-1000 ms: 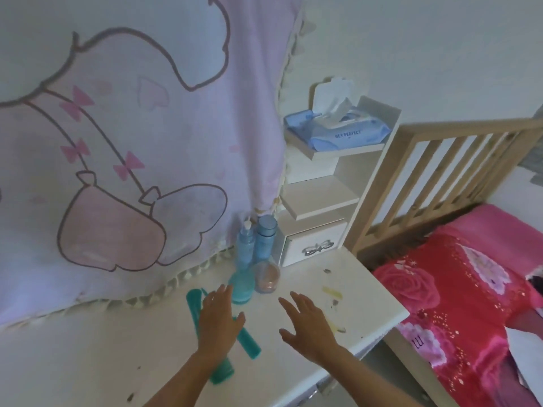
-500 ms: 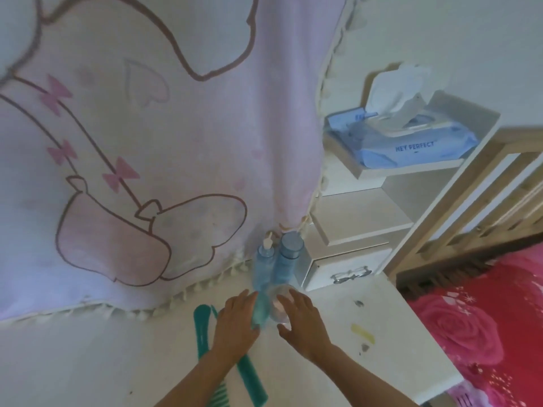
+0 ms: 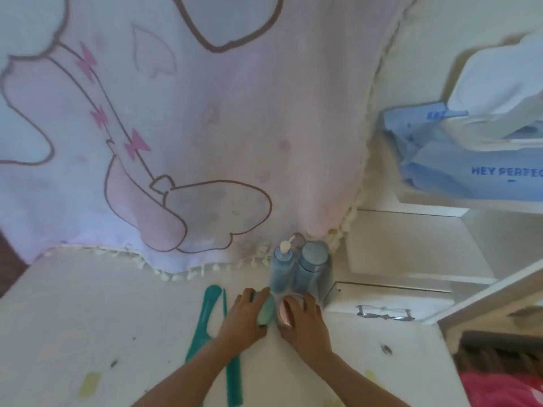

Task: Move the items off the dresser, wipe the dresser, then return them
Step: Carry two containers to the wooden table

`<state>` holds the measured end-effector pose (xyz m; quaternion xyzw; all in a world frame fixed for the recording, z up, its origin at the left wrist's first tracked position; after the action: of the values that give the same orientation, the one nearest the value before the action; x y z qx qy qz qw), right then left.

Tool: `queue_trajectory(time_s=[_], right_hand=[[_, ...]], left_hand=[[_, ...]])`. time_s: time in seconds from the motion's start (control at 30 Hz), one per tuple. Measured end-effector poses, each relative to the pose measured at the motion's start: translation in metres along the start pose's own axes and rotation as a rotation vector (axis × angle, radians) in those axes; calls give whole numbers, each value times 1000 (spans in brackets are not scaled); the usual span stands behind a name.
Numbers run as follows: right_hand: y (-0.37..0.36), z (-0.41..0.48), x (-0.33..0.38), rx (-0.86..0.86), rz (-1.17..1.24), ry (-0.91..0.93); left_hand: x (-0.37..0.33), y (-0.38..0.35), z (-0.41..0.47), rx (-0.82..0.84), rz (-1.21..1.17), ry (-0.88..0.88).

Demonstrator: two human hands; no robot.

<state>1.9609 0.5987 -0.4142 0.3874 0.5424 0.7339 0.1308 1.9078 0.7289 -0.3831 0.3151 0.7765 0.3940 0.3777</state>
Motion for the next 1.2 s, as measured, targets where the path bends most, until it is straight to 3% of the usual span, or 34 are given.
queue_trajectory(time_s=[0.23, 0.47, 0.63, 0.9, 1.0, 1.2], right_hand=[[28, 4, 27, -15, -58, 102], [34, 42, 116, -40, -24, 320], [14, 55, 234, 74, -37, 469], [-55, 3, 465, 86, 91, 935], [-91, -23, 533, 172, 219, 1011], [-127, -83, 660, 319, 248, 1238]], left_hand=[[10, 30, -13, -164, -138, 75], [97, 83, -63, -362, -320, 254], [202, 115, -143, -490, -351, 427], [383, 118, -340, -670, -454, 781], [428, 107, -419, -760, -477, 897], [494, 93, -544, -948, -552, 1121]])
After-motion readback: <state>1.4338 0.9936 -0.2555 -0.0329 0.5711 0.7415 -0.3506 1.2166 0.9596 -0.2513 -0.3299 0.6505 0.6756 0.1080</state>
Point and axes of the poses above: each hand's wrist, its own z-axis towards the middle knuckle, its own y-axis out of the back of the hand, x = y × z, the point moved 5 cm from there along z, towards the middle knuckle, and after that the axes turned 15 degrees about y, right-handed, at the moved point
